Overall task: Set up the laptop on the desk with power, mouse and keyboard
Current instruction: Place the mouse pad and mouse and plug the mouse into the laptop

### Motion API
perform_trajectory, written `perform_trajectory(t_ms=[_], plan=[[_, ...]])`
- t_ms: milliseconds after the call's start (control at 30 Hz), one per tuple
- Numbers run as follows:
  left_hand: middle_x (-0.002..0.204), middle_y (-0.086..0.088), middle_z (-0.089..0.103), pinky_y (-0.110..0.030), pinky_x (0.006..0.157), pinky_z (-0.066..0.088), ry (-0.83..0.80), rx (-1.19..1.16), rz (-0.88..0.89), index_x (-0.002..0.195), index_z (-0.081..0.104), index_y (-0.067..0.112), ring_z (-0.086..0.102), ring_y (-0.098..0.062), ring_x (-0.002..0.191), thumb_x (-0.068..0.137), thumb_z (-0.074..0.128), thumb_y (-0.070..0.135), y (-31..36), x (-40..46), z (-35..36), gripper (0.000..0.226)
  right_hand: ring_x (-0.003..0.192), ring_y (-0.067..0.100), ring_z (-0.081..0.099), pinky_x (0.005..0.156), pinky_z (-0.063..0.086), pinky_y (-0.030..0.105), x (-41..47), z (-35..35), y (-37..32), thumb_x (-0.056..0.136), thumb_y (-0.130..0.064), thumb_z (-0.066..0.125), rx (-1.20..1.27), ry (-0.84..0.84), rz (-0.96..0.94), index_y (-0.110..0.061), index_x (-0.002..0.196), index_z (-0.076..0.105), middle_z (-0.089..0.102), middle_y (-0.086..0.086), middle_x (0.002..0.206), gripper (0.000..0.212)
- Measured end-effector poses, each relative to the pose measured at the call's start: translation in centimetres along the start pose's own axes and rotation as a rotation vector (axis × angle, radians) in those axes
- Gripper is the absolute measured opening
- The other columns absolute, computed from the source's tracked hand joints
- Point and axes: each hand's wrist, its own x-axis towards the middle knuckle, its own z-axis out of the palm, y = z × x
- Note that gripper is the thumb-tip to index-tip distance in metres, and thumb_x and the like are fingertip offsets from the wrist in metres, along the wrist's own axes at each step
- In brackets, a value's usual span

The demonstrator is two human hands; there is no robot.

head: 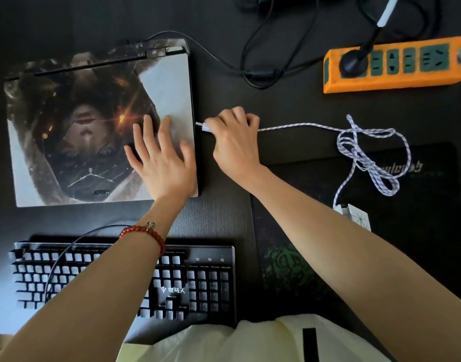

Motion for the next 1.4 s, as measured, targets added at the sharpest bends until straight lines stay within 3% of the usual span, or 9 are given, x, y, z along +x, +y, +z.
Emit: perform_trajectory(t_ms=[200, 333, 467, 733, 1233, 1333, 1400], plan=[[0.150, -0.009, 0.032, -0.055, 0.112, 0.011, 0.005, 0.013, 0.003, 0.134, 0.041, 0.022, 0.021, -0.029, 0.141, 0.085, 0.035, 0.034, 0.0, 0.0, 0.1, 0.051, 0.086, 0.028, 0.053, 0.077, 0.021, 0.036, 0.2, 0.2, -0.5, 0.068, 0.011, 0.050, 0.162, 0.073, 0.072, -0.009, 0.086, 0.057, 0.064, 0.002, 0.077, 0.028], [0.150, -0.009, 0.032, -0.056, 0.112, 0.011, 0.004, 0.006, 0.001, 0.134, 0.041, 0.023, 0.020, -0.029, 0.141, 0.086, 0.035, 0.035, -0.1, 0.0, 0.2, 0.050, 0.089, 0.026, 0.052, 0.079, 0.021, 0.035, 0.2, 0.3, -0.4, 0.074, 0.007, 0.049, 0.150, 0.056, 0.057, -0.011, 0.091, 0.058, 0.066, 0.000, 0.084, 0.026], [0.150, -0.010, 0.033, -0.056, 0.112, 0.011, 0.006, 0.002, 0.003, 0.134, 0.041, 0.023, 0.021, -0.030, 0.141, 0.085, 0.035, 0.036, -0.1, 0.1, 0.2, 0.051, 0.094, 0.029, 0.053, 0.085, 0.025, 0.039, -0.3, 0.4, 0.2, 0.084, -0.011, 0.053, 0.091, 0.017, -0.048, -0.009, 0.099, 0.057, 0.065, 0.005, 0.094, 0.015], [0.148, -0.011, 0.035, -0.057, 0.111, 0.013, 0.025, -0.002, 0.011, 0.133, 0.042, 0.022, 0.024, -0.031, 0.140, 0.085, 0.036, 0.035, -0.1, 0.0, 0.3, 0.050, 0.104, 0.027, 0.051, 0.088, 0.028, 0.039, 0.1, 0.0, 0.6, 0.079, -0.005, 0.054, 0.024, -0.031, -0.067, -0.012, 0.102, 0.059, 0.059, 0.006, 0.107, 0.025], [0.150, -0.012, 0.032, -0.059, 0.110, 0.013, -0.037, 0.027, 0.034, 0.137, 0.038, 0.022, 0.022, -0.033, 0.141, 0.087, 0.031, 0.036, -0.5, -0.1, 0.6, 0.052, 0.085, 0.037, 0.054, 0.077, 0.038, 0.045, 1.4, -0.2, -0.1, 0.077, 0.000, 0.059, 0.097, -0.048, -0.106, -0.004, 0.090, 0.067, 0.058, 0.016, 0.083, 0.017], [0.151, -0.011, 0.030, -0.059, 0.111, 0.011, -0.067, 0.026, 0.038, 0.138, 0.036, 0.022, 0.019, -0.032, 0.141, 0.087, 0.030, 0.037, -0.5, 0.0, 0.6, 0.053, 0.094, 0.033, 0.053, 0.083, 0.034, 0.042, 1.5, -0.5, 0.4, 0.082, -0.009, 0.059, 0.063, -0.083, -0.127, -0.010, 0.097, 0.066, 0.060, 0.012, 0.090, 0.017], [0.152, -0.009, 0.028, -0.059, 0.111, 0.009, -0.087, 0.004, 0.027, 0.139, 0.035, 0.023, 0.016, -0.031, 0.142, 0.088, 0.029, 0.037, -0.4, 0.1, 0.2, 0.053, 0.109, 0.027, 0.048, 0.092, 0.029, 0.039, 1.4, -1.1, -0.1, 0.086, -0.016, 0.055, -0.014, -0.147, -0.131, -0.015, 0.112, 0.060, 0.059, 0.007, 0.107, 0.026]])
